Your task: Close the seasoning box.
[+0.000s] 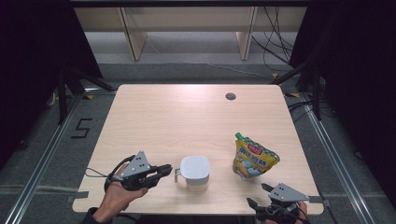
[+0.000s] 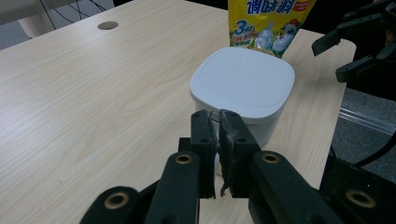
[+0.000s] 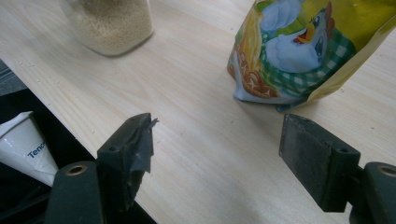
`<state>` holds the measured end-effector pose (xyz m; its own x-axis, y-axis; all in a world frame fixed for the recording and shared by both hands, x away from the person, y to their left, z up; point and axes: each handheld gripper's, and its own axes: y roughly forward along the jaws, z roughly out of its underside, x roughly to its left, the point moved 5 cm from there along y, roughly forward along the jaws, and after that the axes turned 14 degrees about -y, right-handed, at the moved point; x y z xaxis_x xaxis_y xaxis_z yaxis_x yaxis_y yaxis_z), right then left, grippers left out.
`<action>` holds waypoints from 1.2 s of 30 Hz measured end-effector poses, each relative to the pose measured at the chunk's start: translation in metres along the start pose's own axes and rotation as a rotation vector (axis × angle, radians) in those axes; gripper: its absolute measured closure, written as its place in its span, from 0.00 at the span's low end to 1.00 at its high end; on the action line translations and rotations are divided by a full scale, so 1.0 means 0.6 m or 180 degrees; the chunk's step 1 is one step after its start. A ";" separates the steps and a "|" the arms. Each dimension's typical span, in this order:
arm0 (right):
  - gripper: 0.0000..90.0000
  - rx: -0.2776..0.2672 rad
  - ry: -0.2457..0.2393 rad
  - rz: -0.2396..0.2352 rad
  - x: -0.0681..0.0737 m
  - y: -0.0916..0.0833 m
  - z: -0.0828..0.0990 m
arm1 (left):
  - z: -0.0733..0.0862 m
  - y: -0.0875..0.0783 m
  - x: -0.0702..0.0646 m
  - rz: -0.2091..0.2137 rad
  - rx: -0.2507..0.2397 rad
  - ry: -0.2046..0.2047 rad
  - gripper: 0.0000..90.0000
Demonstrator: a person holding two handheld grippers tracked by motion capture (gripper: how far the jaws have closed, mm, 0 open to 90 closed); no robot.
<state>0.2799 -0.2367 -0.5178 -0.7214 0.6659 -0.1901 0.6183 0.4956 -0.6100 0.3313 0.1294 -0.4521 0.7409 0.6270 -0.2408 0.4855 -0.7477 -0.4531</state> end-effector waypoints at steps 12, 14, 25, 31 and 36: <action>0.30 0.0017 -0.0006 -0.0030 0.002 0.002 0.000 | 0.026 -0.005 0.003 0.0092 0.0120 -0.0117 0.60; 0.30 0.0011 0.0002 -0.0027 0.002 0.002 0.000 | 0.031 -0.004 0.005 0.0084 0.0131 -0.0119 0.52; 0.30 -0.0012 -0.0063 -0.0032 0.002 0.003 -0.002 | 0.067 -0.010 0.014 0.0002 0.0218 -0.0266 0.30; 0.30 -0.0007 -0.0048 -0.0036 0.004 0.002 -0.004 | 0.103 -0.007 0.010 -0.0093 0.0352 -0.0282 0.27; 0.29 0.0001 -0.0069 -0.0053 0.004 0.003 -0.003 | 0.124 -0.006 0.005 -0.0180 0.0480 -0.0221 0.23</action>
<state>0.2798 -0.2331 -0.5183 -0.7382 0.6454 -0.1964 0.6059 0.5063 -0.6136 0.2970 0.1501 -0.5150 0.6781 0.6845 -0.2676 0.4464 -0.6729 -0.5899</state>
